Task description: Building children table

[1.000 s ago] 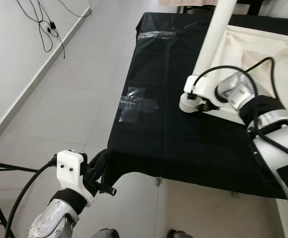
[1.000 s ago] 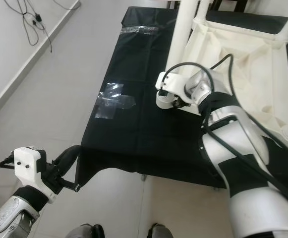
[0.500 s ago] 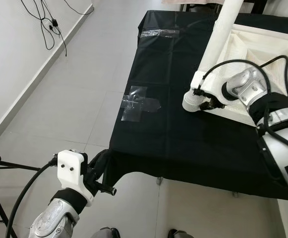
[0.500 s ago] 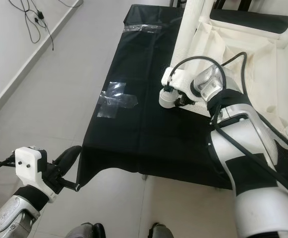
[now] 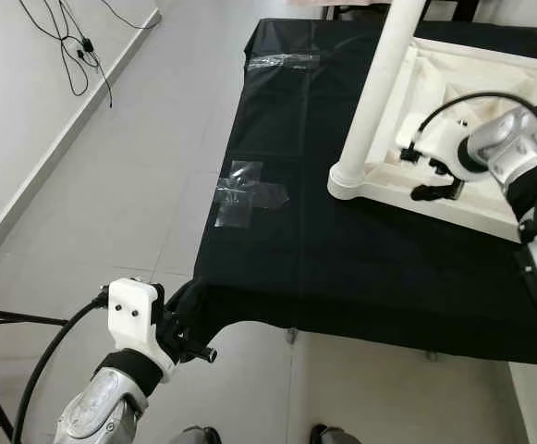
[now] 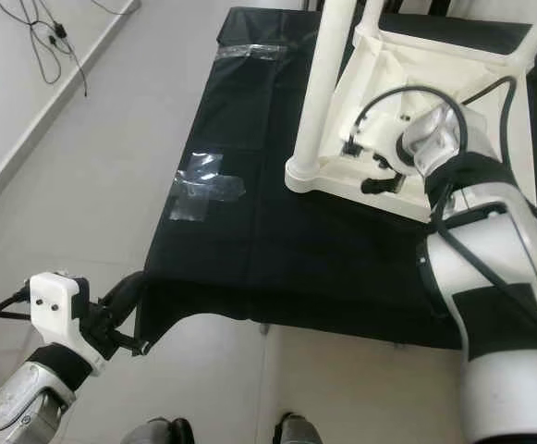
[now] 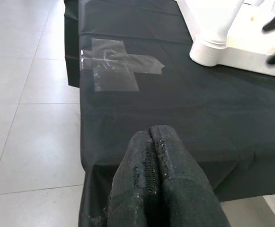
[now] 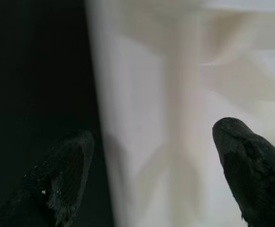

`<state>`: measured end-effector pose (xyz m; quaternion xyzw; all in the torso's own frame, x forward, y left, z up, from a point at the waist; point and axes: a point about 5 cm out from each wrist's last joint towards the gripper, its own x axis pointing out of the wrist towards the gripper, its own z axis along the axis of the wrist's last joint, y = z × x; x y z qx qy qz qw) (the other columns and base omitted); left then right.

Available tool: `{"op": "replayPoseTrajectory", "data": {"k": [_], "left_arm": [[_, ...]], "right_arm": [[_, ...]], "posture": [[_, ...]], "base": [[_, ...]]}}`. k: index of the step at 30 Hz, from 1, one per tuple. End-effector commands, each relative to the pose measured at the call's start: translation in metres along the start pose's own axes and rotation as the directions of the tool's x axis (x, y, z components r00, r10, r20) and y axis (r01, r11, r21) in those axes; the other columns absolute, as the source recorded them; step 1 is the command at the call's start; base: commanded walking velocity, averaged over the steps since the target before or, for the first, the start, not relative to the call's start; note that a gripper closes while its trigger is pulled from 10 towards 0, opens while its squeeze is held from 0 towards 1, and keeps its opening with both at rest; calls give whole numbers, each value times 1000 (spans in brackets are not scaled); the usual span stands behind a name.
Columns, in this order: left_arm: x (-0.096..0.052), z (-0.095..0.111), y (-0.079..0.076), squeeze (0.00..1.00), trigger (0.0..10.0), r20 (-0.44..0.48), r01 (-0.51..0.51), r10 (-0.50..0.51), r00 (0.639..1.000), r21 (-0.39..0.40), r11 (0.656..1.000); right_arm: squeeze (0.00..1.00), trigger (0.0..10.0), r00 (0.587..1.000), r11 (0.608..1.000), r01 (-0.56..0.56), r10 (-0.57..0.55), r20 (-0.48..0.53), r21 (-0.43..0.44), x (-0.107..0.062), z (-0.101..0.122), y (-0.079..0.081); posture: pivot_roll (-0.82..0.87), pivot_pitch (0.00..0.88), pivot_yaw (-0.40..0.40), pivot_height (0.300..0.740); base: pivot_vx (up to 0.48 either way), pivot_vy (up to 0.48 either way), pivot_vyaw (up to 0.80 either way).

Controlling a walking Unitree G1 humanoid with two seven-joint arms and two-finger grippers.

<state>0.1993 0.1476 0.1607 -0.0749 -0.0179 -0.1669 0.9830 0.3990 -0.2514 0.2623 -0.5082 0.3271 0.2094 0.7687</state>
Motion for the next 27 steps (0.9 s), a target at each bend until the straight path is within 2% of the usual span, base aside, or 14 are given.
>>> {"op": "replayPoseTrajectory", "data": {"k": [1,4,5,13,14,19,20,21,22,23,24,27], "left_arm": [[-3,-4,3,0,10000,-27,-3,4,1000,7,1000],[-3,-4,3,0,10000,-28,-3,4,1000,8,1000],[-3,-4,2,0,10000,-28,-5,5,1000,9,1000],[-4,-3,2,0,10000,-26,-7,7,1000,7,1000],[-4,-3,2,0,10000,-26,-7,7,1000,7,1000],[-4,-3,2,0,10000,-25,-8,8,1000,7,1000],[-3,-3,2,0,10000,-25,-8,8,1000,7,1000],[-3,-3,2,0,10000,-25,-8,8,1000,7,1000],[-3,-4,2,0,10000,-25,-8,8,1000,6,1000],[-3,-4,2,0,10000,-25,-8,8,1000,6,1000],[-3,-4,2,0,10000,-24,-7,7,1000,4,1000],[-3,-4,2,0,10000,-24,-5,6,1000,4,1000]], "right_arm": [[0,10000,998,998,-60,61,-15,10,12,1,14],[0,10000,998,998,-62,63,-23,21,16,1,19],[0,10000,998,997,-57,59,-38,46,23,1,26],[0,9922,994,994,-102,104,-38,46,30,8,37],[0,7608,993,993,-111,112,-28,42,30,12,37],[0,7882,994,993,-111,111,4,47,28,18,34],[0,5373,993,992,-114,113,22,48,26,21,32],[0,5373,993,992,-114,113,22,48,26,21,32],[0,3373,994,993,-110,109,32,48,23,23,30],[0,3373,994,993,-110,109,32,48,23,23,30],[0,1569,994,994,-104,103,31,38,22,25,28],[0,1490,995,994,-100,100,27,30,21,27,27]], "posture": [[-12,192,-2,740],[-12,192,-2,740],[-8,199,-6,740],[-10,203,-7,740],[-6,203,-11,740],[-6,203,-11,740],[-8,201,-10,740],[-8,201,-10,740],[-12,200,-11,740],[-12,200,-11,740],[-14,200,-11,740],[-14,200,-11,740]], "base": [[0,0,0],[0,0,0],[0,0,0],[0,0,0],[0,0,0],[0,0,0],[0,0,0],[0,0,0],[0,0,0],[0,0,0],[0,0,0],[0,0,0]]}}
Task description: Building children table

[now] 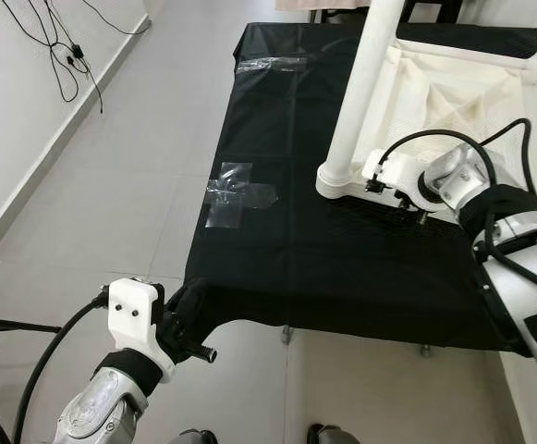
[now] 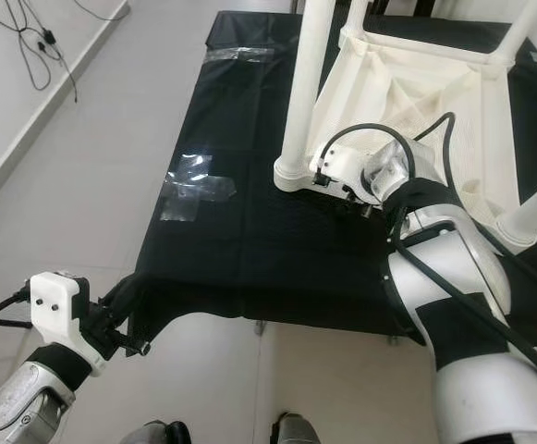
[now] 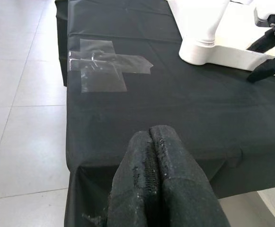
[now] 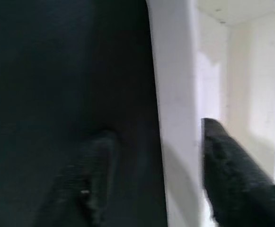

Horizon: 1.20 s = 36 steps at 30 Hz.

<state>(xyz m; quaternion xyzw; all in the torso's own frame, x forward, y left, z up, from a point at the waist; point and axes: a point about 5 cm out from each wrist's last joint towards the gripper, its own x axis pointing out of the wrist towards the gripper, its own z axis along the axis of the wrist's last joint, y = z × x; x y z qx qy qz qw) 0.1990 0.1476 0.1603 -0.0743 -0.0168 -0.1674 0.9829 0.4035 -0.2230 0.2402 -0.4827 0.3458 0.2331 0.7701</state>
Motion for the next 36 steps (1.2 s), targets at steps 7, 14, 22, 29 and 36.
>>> {"op": "replayPoseTrajectory", "data": {"k": [7,14,22,29,36], "left_arm": [[-3,-3,1,0,10000,-20,-7,7,1000,2,1000],[-4,-4,0,0,10000,-23,-8,8,1000,-1,1000],[-4,-4,0,0,10000,-23,-10,10,1000,-1,1000],[-3,-5,0,0,10000,-22,-8,8,1000,-2,1000],[-3,-4,1,0,10000,-22,-9,9,1000,0,1000]], "right_arm": [[0,1608,999,999,-33,33,8,-17,12,15,15],[0,0,995,996,-54,60,80,-71,14,44,23],[0,627,987,974,-134,147,61,-183,19,57,37],[0,0,922,861,-341,384,42,-377,28,73,71],[0,0,863,780,-340,481,157,-525,20,92,80]], "posture": [[-9,201,-13,740],[-5,199,-19,740],[-6,195,-21,740],[-7,189,-23,740],[-8,191,-20,740]], "base": [[0,0,0],[0,0,0],[0,0,0],[0,0,0],[0,0,0]]}}
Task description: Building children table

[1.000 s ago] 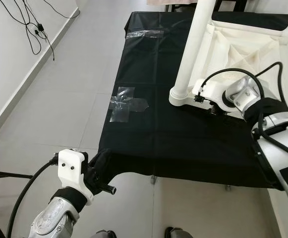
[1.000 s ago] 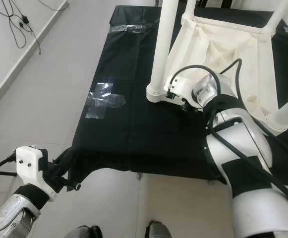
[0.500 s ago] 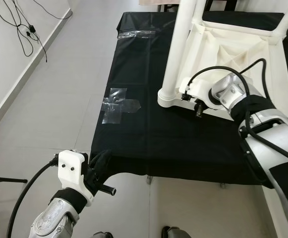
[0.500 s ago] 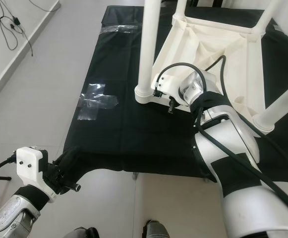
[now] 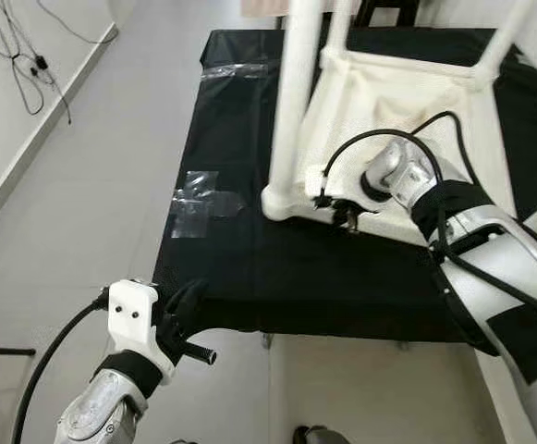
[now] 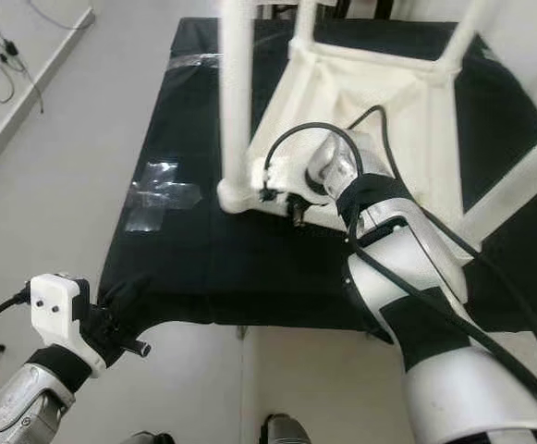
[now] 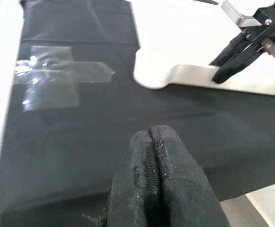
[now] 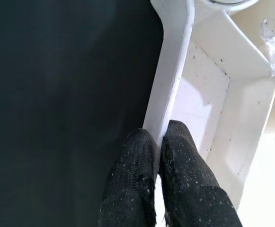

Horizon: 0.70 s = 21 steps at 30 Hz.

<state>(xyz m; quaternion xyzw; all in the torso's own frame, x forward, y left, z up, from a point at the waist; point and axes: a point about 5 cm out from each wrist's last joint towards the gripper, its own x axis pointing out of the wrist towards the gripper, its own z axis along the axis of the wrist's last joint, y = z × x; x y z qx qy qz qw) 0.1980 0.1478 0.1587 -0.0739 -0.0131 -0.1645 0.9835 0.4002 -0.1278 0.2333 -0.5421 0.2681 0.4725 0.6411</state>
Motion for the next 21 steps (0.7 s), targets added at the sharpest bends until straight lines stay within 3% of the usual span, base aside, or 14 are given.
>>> {"op": "replayPoseTrajectory", "data": {"k": [1,9,16,21], "left_arm": [[-2,-2,2,0,10000,-15,-3,3,1000,1,1000],[-1,-2,3,0,10000,-16,-2,2,1000,5,1000],[0,-2,4,0,10000,-16,-1,1,1000,9,1000],[1,-2,4,0,10000,-13,-2,3,1000,9,1000]], "right_arm": [[0,0,979,979,-128,150,137,-159,26,25,23],[0,0,934,942,-118,213,288,-314,32,46,36],[0,0,882,908,-167,311,354,-383,41,62,51],[0,0,815,871,-208,406,413,-446,48,76,69]], "posture": [[-9,192,-17,740],[-12,192,-8,740],[-12,190,-7,740],[-14,189,-7,740]], "base": [[0,0,0],[0,0,0],[0,0,0],[0,0,0]]}}
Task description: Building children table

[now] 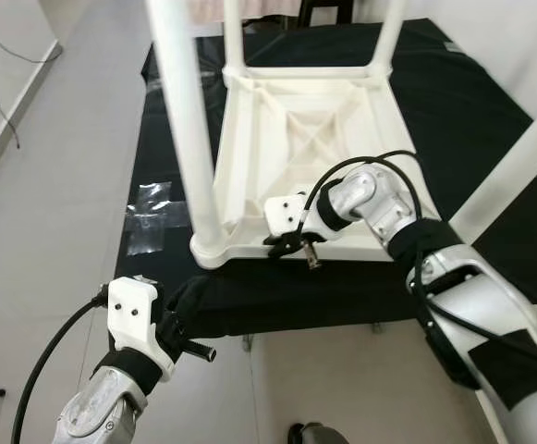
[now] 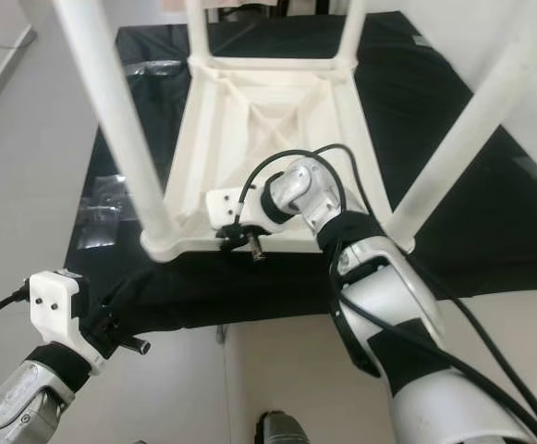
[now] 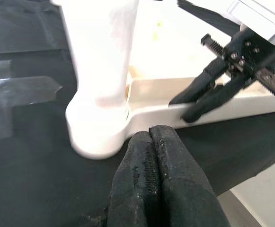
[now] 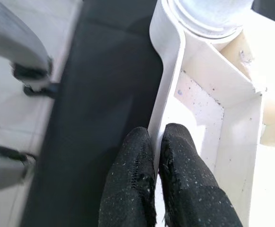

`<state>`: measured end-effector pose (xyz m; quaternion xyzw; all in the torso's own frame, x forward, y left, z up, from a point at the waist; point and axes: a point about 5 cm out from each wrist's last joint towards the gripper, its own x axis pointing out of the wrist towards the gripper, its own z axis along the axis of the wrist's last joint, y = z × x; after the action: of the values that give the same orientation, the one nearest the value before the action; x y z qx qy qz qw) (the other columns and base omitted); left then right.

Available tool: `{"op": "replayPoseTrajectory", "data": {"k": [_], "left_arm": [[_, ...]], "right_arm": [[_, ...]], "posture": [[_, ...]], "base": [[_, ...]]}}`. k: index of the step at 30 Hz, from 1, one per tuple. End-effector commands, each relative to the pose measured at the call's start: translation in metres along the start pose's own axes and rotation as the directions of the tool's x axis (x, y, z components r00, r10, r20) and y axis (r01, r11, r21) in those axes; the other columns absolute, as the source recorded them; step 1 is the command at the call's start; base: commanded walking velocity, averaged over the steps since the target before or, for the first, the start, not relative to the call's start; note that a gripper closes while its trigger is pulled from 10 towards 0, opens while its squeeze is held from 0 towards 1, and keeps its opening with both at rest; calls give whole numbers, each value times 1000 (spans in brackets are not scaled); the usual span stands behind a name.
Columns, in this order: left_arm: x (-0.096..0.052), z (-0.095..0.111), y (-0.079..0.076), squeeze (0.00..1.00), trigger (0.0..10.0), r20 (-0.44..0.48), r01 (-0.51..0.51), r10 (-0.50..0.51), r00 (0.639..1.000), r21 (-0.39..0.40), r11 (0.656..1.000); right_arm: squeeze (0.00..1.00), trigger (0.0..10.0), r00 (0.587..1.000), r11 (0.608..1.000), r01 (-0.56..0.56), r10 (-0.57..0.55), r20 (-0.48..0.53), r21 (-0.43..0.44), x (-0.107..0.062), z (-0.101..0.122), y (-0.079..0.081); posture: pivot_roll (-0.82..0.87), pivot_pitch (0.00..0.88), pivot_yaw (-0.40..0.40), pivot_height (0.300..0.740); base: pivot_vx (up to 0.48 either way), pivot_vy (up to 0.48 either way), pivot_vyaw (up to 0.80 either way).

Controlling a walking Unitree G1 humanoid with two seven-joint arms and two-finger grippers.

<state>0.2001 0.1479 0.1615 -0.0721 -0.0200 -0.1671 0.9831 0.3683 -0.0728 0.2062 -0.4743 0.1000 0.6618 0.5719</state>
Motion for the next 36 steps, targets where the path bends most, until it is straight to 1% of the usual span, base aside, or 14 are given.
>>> {"op": "replayPoseTrajectory", "data": {"k": [1,6,10,12,15,16,17,18,19,20,27,34,35,36], "left_arm": [[-1,-5,4,0,10000,-26,-9,9,1000,4,1000],[0,-4,4,0,10000,-25,-6,6,1000,2,1000],[0,-4,4,0,10000,-23,-6,6,1000,2,1000],[0,-4,5,0,10000,-22,-7,7,1000,1,1000],[0,-4,5,0,10000,-22,-7,7,1000,1,1000],[1,-4,5,0,10000,-21,-7,7,1000,1,1000],[1,-4,5,0,10000,-20,-7,7,1000,1,1000],[1,-4,5,0,10000,-20,-7,7,1000,1,1000],[1,-4,5,0,10000,-20,-7,7,1000,1,1000],[2,-4,5,0,10000,-19,-7,7,1000,2,1000],[2,-5,5,0,10000,-18,-7,7,1000,1,1000],[3,-5,5,0,10000,-15,-8,8,1000,-1,1000],[3,-5,5,0,10000,-14,-8,8,1000,-1,1000],[3,-5,5,0,10000,-14,-8,7,1000,-1,1000]], "right_arm": [[0,0,979,976,-183,192,73,-116,36,19,20],[0,0,970,971,-188,207,129,-147,36,29,21],[0,0,973,974,-175,193,125,-143,35,29,20],[0,0,984,985,-129,142,111,-117,38,29,15],[0,0,984,985,-129,142,111,-117,38,29,15],[0,2667,992,994,-69,77,102,-82,43,31,11],[0,10000,995,998,-12,18,94,-59,48,34,7],[0,10000,995,998,47,-44,91,-30,53,37,3],[0,10000,995,998,47,-44,91,-30,53,37,3],[0,10000,992,996,89,-87,96,-16,59,43,0],[0,10000,980,990,144,-143,139,3,61,54,-6],[0,10000,962,969,247,-249,113,30,60,53,-14],[553,10000,940,944,327,-329,92,39,60,53,-19],[804,10000,937,940,339,-341,82,32,60,52,-19]], "posture": [[-14,189,-7,740],[-19,186,-7,740],[-19,186,-7,740],[-23,185,-9,740],[-23,185,-9,740],[-23,184,-9,740],[-22,183,-9,740],[-20,182,-9,740],[-20,182,-9,740],[-20,182,-9,740],[-21,180,-11,740],[-25,178,-12,740],[-25,178,-12,740],[-25,172,-9,740]], "base": [[0,0,0],[0,0,0],[0,0,0],[0,0,0],[0,0,0],[0,0,0],[0,0,0],[0,0,0],[0,0,0],[0,0,0],[0,0,0],[0,0,0],[0,0,0],[0,0,0]]}}
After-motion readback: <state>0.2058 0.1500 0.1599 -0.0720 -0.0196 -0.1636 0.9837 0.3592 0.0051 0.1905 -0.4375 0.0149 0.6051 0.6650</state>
